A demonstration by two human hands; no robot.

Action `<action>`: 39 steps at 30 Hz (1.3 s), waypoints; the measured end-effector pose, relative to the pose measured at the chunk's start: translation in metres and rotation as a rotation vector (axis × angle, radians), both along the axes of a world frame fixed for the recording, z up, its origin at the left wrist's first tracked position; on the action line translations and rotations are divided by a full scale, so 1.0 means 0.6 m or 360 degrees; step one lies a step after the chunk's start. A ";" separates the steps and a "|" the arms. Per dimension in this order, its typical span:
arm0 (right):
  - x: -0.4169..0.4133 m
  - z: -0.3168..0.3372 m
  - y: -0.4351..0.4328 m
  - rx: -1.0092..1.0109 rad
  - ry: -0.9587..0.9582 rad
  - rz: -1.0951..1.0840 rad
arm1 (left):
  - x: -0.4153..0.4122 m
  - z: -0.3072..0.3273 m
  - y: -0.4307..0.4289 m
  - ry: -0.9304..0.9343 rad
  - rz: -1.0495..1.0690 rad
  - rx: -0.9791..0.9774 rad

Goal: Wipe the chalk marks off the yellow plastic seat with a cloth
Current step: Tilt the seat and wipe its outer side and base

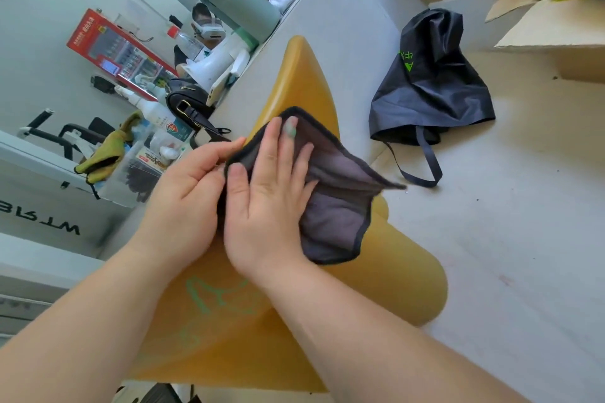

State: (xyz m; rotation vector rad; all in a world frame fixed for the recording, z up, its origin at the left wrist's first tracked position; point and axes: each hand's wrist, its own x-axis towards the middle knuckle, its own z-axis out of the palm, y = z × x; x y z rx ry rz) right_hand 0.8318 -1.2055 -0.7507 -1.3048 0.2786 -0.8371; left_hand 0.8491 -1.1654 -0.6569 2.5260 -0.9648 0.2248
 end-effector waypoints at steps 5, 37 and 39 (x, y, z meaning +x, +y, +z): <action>0.066 -0.090 -0.089 0.0155 0.0027 -0.0027 | -0.009 0.001 -0.005 0.0005 0.0081 0.0052; -0.001 -0.209 0.003 -0.0145 0.0593 0.0023 | -0.014 -0.008 0.000 -0.0281 0.0098 0.0175; 0.010 -0.270 -0.031 0.0199 0.0931 0.0158 | -0.015 -0.008 0.001 -0.0301 0.0084 0.0213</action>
